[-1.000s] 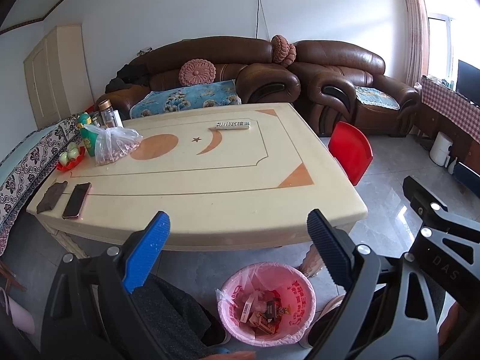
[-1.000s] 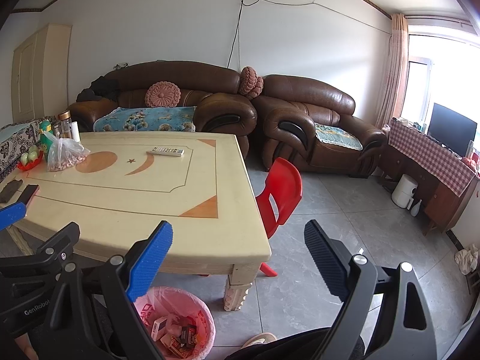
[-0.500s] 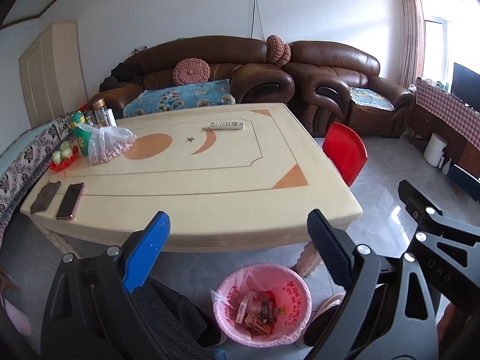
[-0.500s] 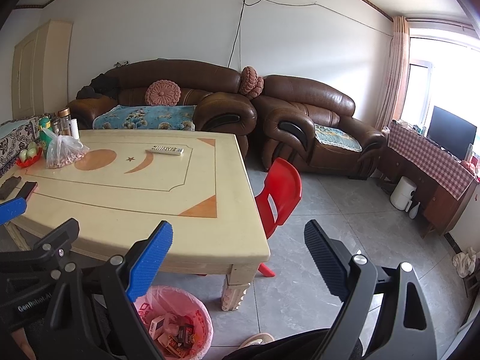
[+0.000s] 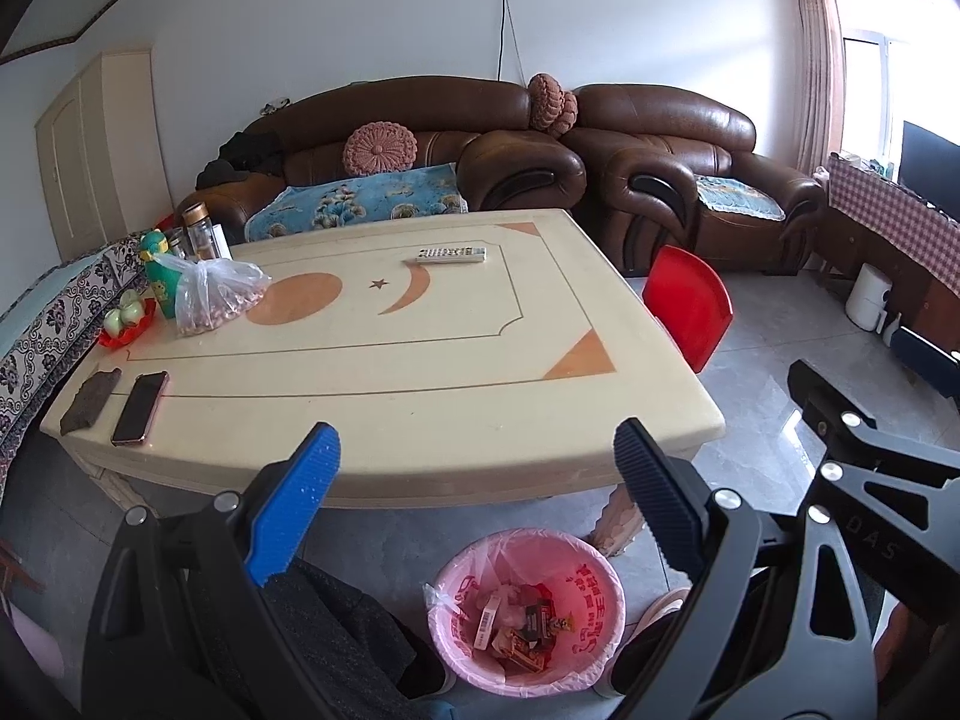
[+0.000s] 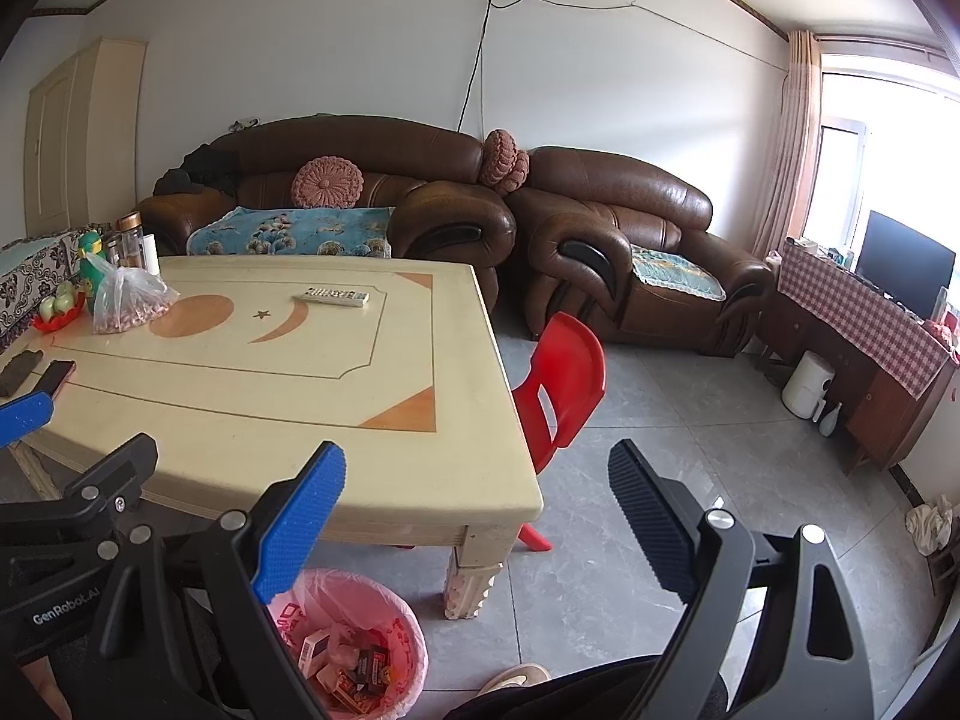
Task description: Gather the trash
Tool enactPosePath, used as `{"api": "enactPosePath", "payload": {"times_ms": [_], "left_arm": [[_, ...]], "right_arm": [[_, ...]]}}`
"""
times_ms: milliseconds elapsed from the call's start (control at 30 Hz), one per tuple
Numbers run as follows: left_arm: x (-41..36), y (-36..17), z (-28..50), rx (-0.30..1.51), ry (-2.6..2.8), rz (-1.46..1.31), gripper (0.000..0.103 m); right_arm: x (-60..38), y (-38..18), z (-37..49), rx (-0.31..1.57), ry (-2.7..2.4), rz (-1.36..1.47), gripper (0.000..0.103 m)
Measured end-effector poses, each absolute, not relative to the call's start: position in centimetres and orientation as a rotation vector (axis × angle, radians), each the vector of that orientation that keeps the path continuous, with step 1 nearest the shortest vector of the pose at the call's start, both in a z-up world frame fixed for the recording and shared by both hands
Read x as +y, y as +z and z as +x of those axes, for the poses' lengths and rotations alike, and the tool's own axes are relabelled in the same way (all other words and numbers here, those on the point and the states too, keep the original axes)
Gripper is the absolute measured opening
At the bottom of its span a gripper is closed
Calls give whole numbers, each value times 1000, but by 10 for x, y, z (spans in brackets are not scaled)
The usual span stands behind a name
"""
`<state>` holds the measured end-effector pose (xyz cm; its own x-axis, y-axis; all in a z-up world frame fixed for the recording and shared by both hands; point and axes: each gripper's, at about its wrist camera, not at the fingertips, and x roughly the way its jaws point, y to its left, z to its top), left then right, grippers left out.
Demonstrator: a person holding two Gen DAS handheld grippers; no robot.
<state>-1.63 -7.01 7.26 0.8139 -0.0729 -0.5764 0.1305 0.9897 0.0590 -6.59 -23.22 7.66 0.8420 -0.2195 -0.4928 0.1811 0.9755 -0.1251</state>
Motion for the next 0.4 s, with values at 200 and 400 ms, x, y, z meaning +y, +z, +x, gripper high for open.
{"api": "enactPosePath", "payload": {"times_ms": [200,400], "left_arm": [[-65,73,-11,639,-78,87,91],[-63,72,-9,650,-76,79,91]], "right_arm": [[-232,77,-66,530,-212,-73,87],[-232,75,-67,529,-209,-77,87]]}}
